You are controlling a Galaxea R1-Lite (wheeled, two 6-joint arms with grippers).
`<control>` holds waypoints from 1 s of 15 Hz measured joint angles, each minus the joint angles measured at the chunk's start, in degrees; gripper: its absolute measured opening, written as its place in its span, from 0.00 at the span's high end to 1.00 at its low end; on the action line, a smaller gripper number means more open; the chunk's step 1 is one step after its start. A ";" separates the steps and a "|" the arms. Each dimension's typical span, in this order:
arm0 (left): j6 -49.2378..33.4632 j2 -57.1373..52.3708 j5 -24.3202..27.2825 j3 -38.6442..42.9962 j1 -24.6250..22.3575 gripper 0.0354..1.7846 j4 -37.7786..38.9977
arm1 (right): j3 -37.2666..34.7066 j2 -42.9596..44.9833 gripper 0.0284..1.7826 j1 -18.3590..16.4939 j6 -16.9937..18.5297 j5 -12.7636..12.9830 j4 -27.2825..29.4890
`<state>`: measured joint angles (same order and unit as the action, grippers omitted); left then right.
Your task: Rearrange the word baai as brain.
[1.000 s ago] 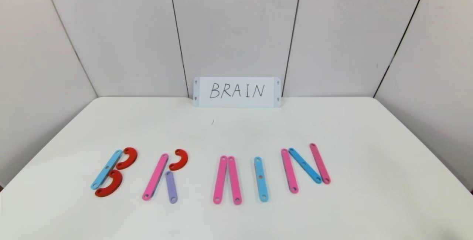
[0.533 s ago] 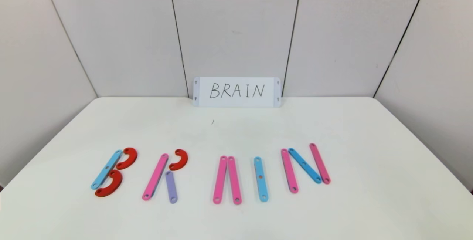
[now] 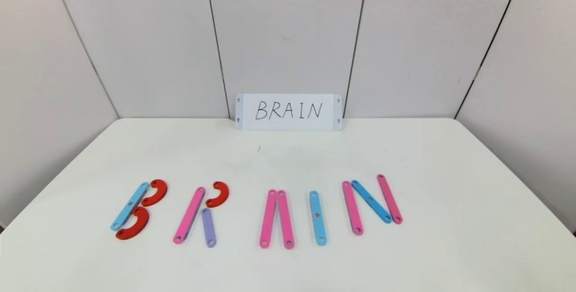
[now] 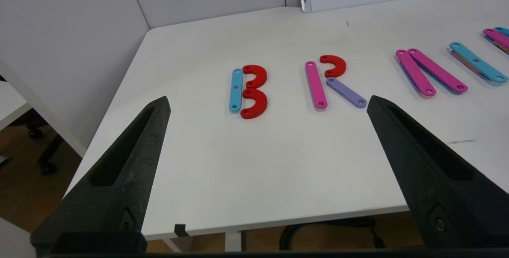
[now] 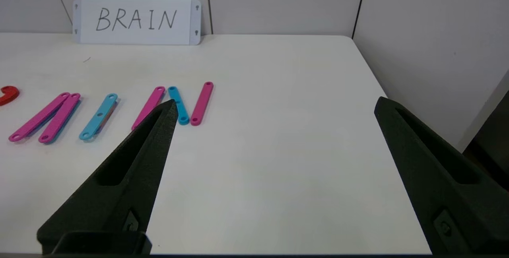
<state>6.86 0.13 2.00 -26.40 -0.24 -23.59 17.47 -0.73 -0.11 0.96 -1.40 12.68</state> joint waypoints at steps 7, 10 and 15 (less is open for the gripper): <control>1.01 -0.13 -1.95 22.55 0.00 0.03 26.89 | -16.65 0.80 0.03 0.01 -3.55 0.56 -16.25; 2.28 -0.13 -0.40 25.89 0.02 0.03 25.45 | -17.37 0.83 0.03 0.09 -3.30 0.63 -12.46; -2.38 -0.13 -0.52 26.38 0.00 0.03 23.17 | -17.47 0.84 0.03 0.11 -0.76 1.58 -12.47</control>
<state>4.49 0.00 1.48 -0.02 -0.24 -0.41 0.00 0.11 0.00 0.21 0.18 0.21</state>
